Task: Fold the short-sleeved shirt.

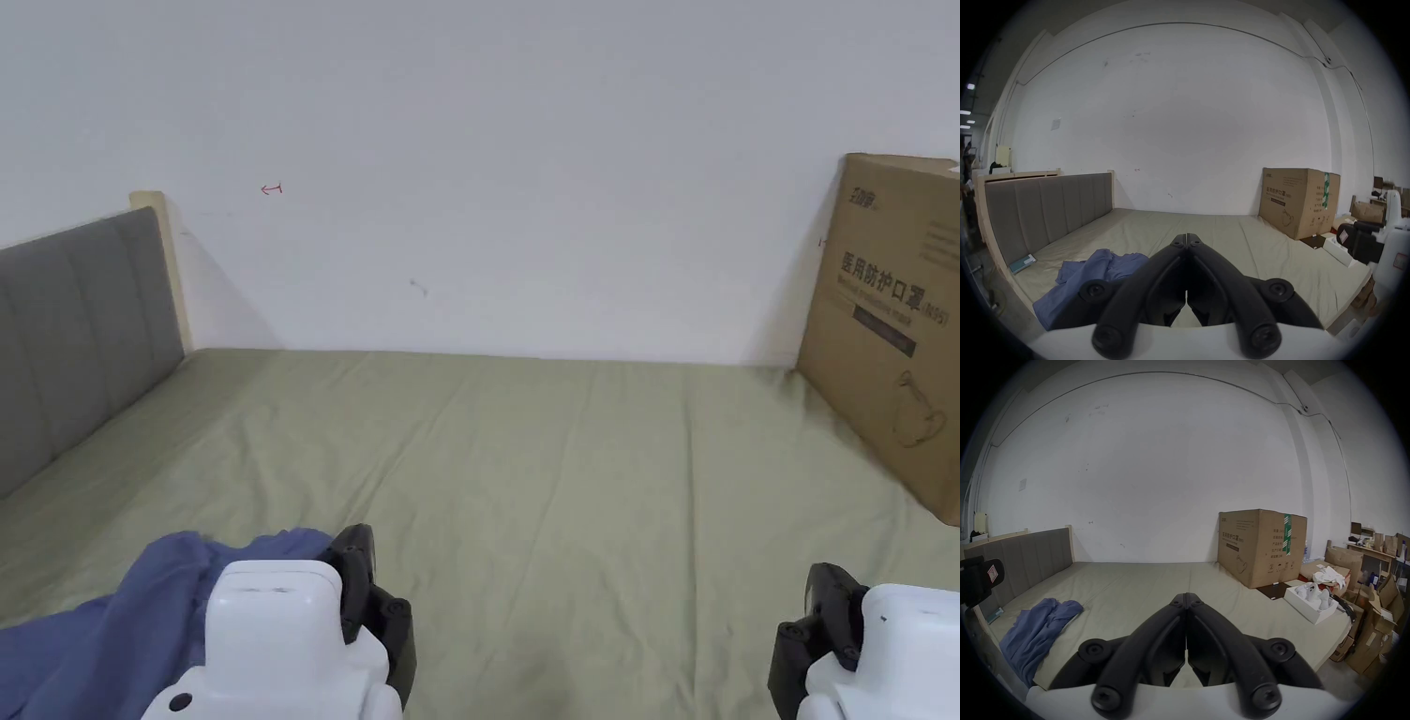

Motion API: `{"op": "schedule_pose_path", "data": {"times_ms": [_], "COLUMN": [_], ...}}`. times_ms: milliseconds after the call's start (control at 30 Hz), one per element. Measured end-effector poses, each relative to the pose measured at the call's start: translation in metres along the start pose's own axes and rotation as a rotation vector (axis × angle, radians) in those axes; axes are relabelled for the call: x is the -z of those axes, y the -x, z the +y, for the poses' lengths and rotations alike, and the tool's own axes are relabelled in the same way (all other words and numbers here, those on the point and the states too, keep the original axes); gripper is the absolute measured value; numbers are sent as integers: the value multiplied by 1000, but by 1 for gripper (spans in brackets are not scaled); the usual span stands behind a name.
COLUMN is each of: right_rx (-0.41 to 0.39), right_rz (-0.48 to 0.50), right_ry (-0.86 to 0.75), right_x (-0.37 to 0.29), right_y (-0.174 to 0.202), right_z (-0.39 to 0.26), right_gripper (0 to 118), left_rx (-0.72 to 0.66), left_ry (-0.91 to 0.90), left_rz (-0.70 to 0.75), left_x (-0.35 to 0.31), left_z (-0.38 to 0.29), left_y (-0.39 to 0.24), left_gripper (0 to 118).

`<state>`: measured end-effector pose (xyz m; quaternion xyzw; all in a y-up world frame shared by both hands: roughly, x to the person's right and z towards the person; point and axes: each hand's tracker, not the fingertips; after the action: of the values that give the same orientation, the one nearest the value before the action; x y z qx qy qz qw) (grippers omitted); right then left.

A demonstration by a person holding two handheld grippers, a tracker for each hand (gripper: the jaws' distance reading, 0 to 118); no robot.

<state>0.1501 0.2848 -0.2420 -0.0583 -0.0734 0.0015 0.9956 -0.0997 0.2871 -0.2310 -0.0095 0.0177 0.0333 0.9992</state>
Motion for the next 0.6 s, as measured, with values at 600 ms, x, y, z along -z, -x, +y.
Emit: {"op": "schedule_pose_path", "data": {"times_ms": [600], "right_rx": [-60], "right_rz": [603], "right_ry": [87], "right_x": [12], "right_y": [169], "right_z": [-1], "right_gripper": [0], "left_rx": [54], "left_ry": [42], "left_rz": [531], "left_x": [-66], "left_z": [14], "left_y": [137], "left_gripper": [0]}}
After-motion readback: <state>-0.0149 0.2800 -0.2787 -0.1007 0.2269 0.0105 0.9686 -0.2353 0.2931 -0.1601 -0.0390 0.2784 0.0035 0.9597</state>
